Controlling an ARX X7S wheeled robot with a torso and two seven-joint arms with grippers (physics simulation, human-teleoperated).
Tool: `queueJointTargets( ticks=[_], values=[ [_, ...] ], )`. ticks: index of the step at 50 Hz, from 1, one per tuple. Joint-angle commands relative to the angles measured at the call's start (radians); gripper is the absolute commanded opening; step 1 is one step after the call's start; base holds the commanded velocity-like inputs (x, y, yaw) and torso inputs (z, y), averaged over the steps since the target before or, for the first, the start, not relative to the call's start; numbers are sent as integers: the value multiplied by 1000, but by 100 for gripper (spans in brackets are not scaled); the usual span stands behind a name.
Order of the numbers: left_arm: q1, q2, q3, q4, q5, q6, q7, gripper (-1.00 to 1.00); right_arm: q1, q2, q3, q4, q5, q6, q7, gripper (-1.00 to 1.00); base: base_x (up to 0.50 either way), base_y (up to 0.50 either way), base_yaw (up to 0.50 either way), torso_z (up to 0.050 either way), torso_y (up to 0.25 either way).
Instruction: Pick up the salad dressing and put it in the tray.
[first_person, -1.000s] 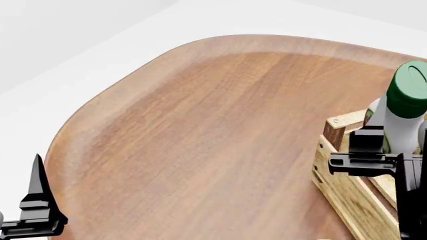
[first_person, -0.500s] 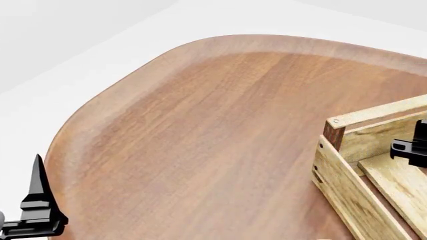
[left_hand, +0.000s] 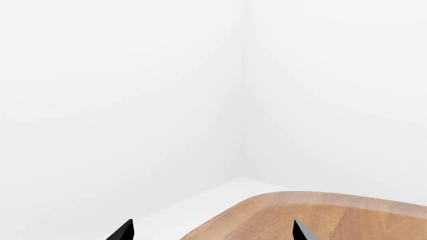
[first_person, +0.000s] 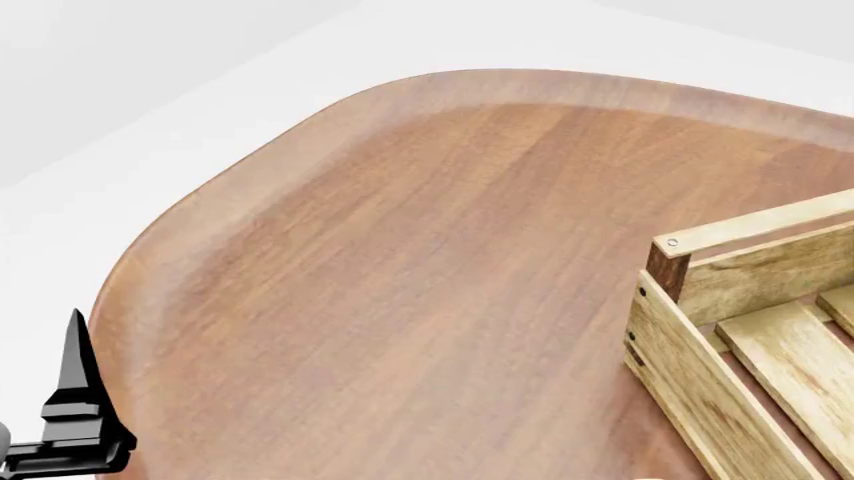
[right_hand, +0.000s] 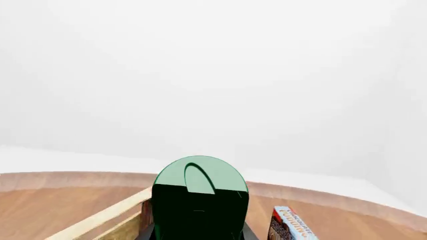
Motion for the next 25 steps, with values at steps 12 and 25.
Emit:
queueJointTargets(
  ticks=[12, 25],
  values=[
    [-4, -4, 8, -3, 2, 2, -6, 100, 84, -12, 7, 268, -77, -106, 38, -100, 0, 0, 0, 0, 0],
    [-8, -8, 13, 0, 2, -2, -9, 100, 119, -19, -5, 455, -92, -173, 30, -100, 0, 0, 0, 0, 1]
  ],
)
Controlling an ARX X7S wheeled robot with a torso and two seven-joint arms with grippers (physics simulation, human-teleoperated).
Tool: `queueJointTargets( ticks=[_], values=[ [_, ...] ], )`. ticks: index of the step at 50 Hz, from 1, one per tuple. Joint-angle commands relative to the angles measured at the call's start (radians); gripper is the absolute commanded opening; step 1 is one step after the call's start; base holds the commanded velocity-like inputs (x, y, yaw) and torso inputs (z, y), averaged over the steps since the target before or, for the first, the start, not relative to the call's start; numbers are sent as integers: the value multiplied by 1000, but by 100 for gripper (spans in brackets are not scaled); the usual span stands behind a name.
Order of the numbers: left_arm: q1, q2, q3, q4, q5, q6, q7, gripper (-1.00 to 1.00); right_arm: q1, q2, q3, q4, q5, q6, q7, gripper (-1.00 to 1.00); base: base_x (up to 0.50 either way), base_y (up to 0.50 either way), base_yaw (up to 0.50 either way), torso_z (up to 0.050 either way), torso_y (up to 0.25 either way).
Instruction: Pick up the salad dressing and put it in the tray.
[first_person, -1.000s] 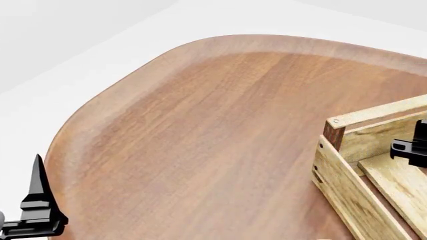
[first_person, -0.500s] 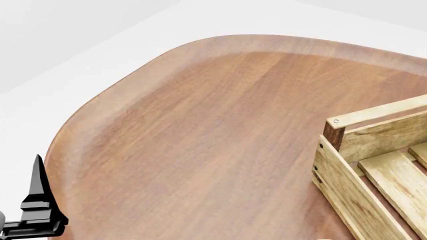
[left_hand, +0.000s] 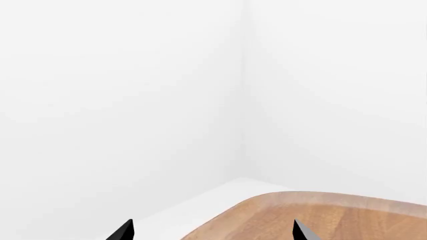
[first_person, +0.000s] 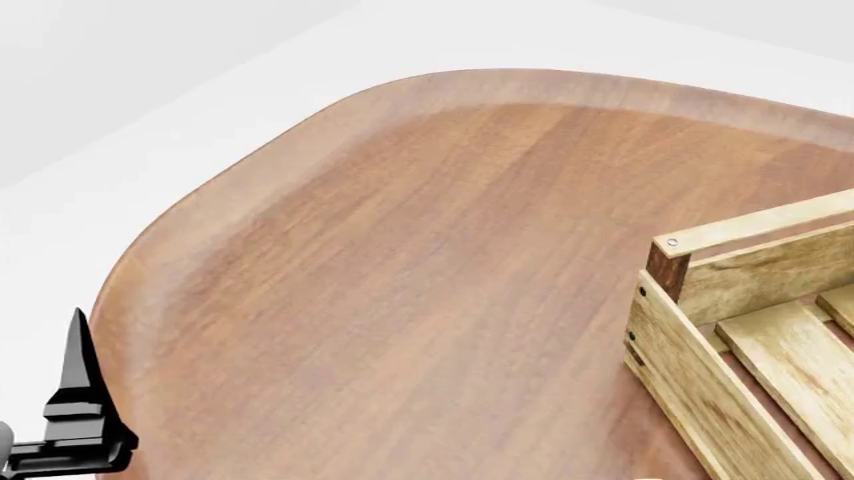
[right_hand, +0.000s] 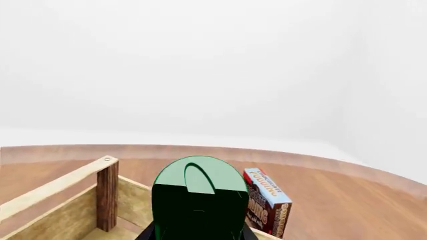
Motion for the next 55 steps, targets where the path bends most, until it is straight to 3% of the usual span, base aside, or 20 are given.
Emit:
queueJointTargets(
  ticks=[1, 55],
  values=[
    [-5, -3, 5, 3, 0, -4, -3, 100, 41, -4, -11, 150, -44, -55, -5, -100, 0, 0, 0, 0, 0],
    [-5, -14, 20, 0, 2, 5, -15, 100, 146, -47, -60, 841, -109, -499, -18, -100, 0, 0, 0, 0, 1]
  ],
)
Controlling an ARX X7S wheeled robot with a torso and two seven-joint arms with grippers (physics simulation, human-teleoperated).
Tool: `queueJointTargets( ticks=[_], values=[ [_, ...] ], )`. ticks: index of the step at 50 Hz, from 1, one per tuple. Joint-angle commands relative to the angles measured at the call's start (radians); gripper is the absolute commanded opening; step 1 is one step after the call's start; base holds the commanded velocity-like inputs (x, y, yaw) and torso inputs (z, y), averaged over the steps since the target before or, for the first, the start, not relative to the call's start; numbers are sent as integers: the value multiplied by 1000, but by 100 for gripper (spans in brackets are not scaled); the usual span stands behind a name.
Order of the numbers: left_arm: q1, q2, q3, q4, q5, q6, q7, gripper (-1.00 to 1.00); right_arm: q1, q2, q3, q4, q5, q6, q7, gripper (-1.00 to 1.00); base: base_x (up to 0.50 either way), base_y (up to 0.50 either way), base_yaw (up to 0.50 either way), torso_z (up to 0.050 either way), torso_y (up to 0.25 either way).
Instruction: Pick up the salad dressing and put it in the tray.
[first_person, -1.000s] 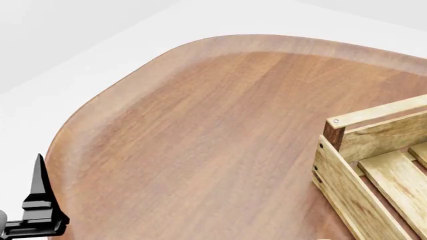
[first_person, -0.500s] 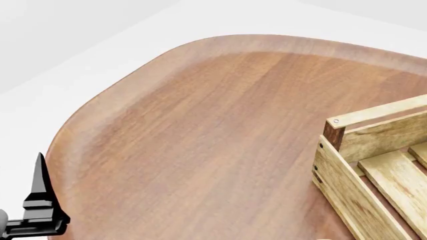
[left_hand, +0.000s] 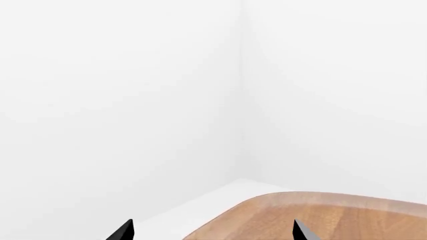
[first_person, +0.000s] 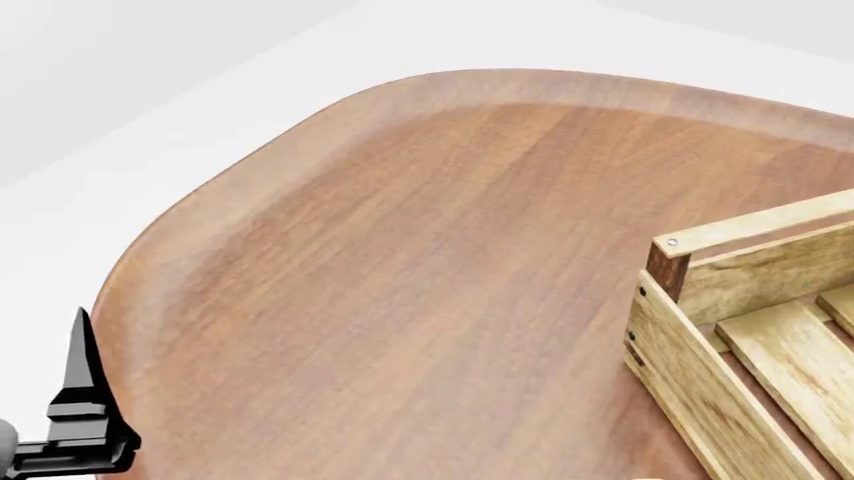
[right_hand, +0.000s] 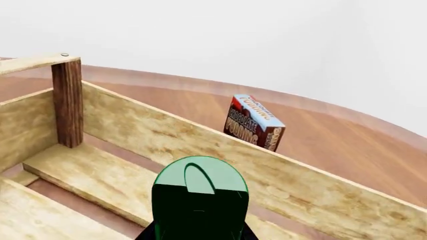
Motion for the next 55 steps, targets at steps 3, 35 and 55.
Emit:
queueJointTargets(
  ticks=[3, 35, 55],
  values=[
    [0, -2, 5, -3, 2, 5, -2, 100, 49, -5, -9, 188, -42, -132, -5, -100, 0, 0, 0, 0, 0],
    [0, -8, 12, -7, 3, 11, -10, 100, 72, -29, 7, 389, -76, -281, 13, -100, 0, 0, 0, 0, 0],
    [-3, -12, 16, -5, 0, 10, -13, 100, 76, -31, 14, 384, -100, -279, 6, 100, 0, 0, 0, 0, 0]
  ],
)
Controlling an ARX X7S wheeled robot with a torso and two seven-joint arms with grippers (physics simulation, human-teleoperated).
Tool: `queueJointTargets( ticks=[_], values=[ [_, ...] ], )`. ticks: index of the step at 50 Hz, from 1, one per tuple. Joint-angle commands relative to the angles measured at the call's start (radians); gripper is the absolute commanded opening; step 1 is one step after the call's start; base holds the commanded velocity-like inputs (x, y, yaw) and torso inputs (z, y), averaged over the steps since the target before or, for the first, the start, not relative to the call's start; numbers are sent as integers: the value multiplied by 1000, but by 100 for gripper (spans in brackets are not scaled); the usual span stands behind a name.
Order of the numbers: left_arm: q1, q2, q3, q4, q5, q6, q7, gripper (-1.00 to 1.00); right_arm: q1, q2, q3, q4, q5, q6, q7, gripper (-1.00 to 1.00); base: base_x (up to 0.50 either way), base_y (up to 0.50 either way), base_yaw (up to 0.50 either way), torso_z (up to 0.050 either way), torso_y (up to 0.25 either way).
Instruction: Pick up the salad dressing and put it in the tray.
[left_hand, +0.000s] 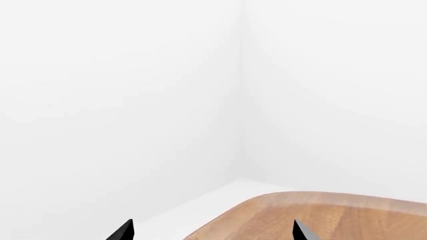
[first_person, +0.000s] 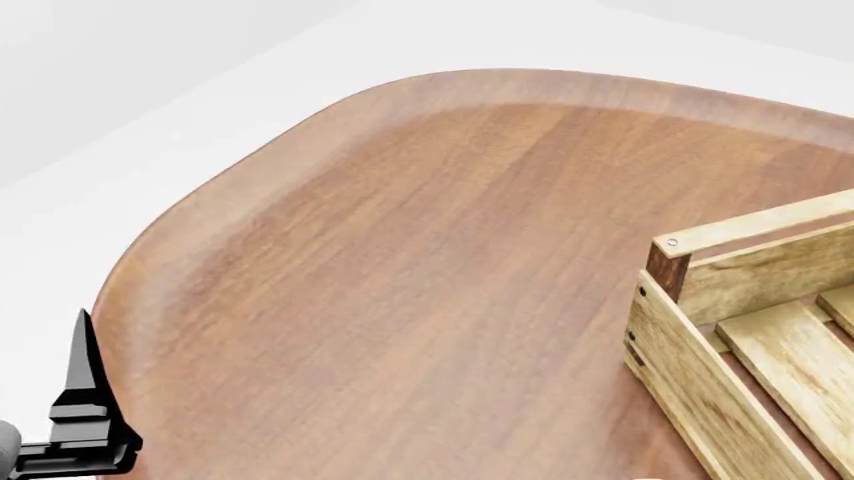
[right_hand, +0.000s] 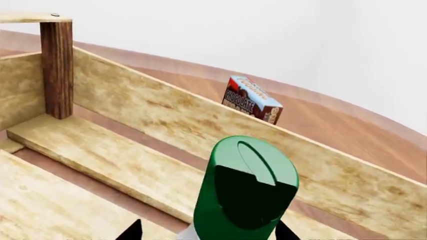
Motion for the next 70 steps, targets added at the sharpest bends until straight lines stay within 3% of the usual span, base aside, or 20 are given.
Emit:
queueJointTargets(
  ticks=[1, 15, 24, 44, 58, 70],
  values=[
    [-3, -3, 3, 1, -1, -1, -2, 100, 1, -1, 5, 2, -10, 4, -5, 100, 0, 0, 0, 0, 0],
    [-7, -7, 4, 8, -4, -6, -5, 100, -1, 4, 2, -34, -20, 14, 1, 100, 0, 0, 0, 0, 0],
    [-9, -9, 7, 11, -5, -8, -8, 100, -188, 10, 54, -596, 38, 337, 2, 100, 0, 0, 0, 0, 0],
    [-3, -12, 7, 13, -9, -2, -13, 100, -362, 46, 80, -1282, 89, 632, -18, 100, 0, 0, 0, 0, 0],
    [7, -20, -29, 40, -24, 69, -5, 100, -447, 72, 98, -1749, 131, 777, -32, 100, 0, 0, 0, 0, 0],
    [27, 8, -119, 57, -76, 205, -19, 100, -565, 46, 139, -2012, 153, 737, -28, 100, 0, 0, 0, 0, 0]
  ],
)
